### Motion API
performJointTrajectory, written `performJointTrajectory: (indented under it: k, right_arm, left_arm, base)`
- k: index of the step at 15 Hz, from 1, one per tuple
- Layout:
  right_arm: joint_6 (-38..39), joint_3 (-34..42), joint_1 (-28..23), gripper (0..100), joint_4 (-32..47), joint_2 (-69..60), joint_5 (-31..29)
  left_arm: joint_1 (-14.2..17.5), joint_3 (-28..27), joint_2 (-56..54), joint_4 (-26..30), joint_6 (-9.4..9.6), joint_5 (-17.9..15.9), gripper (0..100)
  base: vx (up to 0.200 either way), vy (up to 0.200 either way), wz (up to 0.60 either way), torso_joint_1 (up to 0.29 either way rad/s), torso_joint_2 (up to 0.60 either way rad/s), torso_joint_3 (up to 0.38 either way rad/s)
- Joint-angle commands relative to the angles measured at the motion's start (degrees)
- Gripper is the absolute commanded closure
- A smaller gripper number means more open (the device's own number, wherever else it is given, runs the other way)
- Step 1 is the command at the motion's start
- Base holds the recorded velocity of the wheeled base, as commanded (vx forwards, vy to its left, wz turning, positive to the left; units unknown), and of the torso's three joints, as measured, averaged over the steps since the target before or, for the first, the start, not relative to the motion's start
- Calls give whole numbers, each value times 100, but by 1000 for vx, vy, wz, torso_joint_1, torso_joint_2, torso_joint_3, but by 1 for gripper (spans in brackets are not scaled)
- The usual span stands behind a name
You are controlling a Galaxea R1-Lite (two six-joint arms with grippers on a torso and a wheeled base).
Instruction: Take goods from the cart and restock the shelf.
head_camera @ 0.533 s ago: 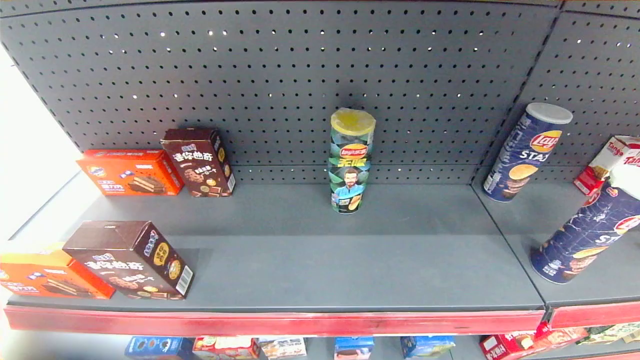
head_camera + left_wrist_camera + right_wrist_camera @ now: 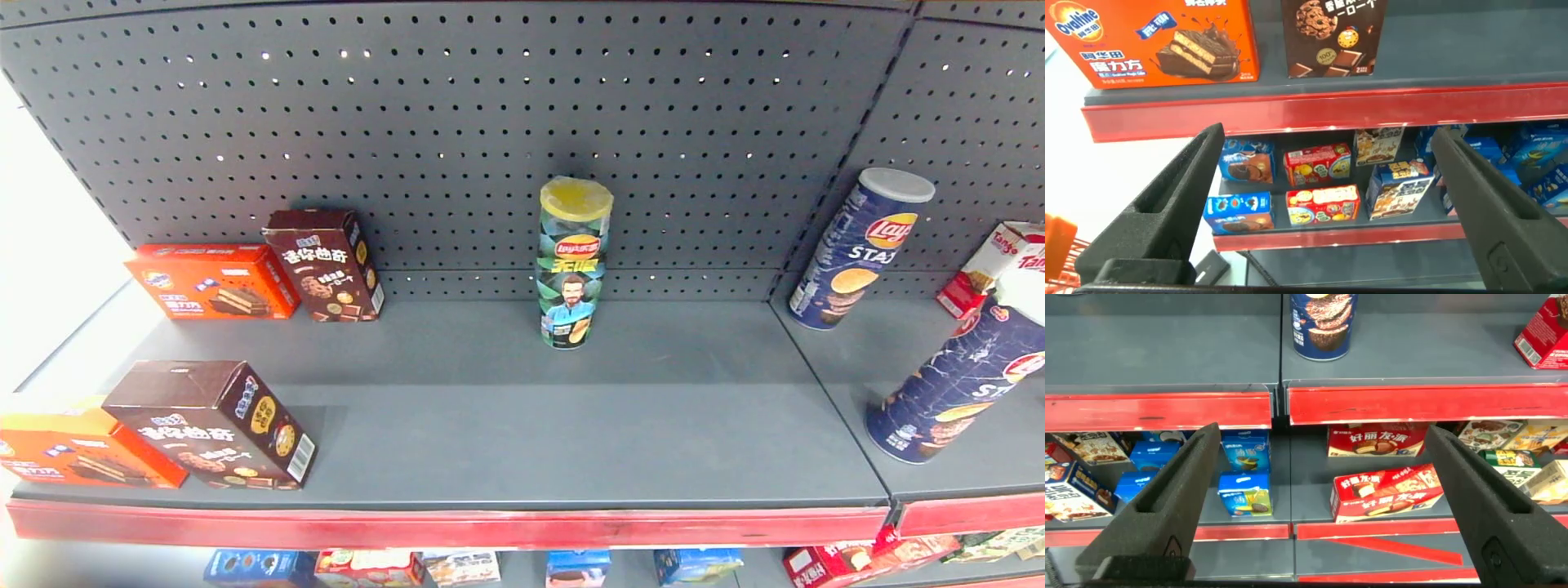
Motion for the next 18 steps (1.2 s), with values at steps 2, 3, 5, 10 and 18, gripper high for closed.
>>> performJointTrajectory:
  k: [2,3,5,10,18]
  right_arm:
    - [9,0,0,0,0,8,-8]
    - [9,0,0,0,0,-1,-8]
    - [9,0,0,0,0,8,-8]
    - [1,0,0,0,0,8,-8]
    - [9,0,0,0,-9,-1,-8]
  left_arm:
    - [0,0,-2,1,-7,-2,0]
    - [0,0,-2,1,2,-2,0]
    - [0,0,-2,1,2,-2,0]
    - [0,0,-2,1,2,-2,0]
    - [0,0,-2,1,11,-10,0]
  base:
    - [0,0,600,-5,2,2]
    - [0,0,600,2,2,-2]
    - [0,0,600,10,5,-2]
    - [0,0,600,0,0,1]
    - [0,0,150,1,1,1]
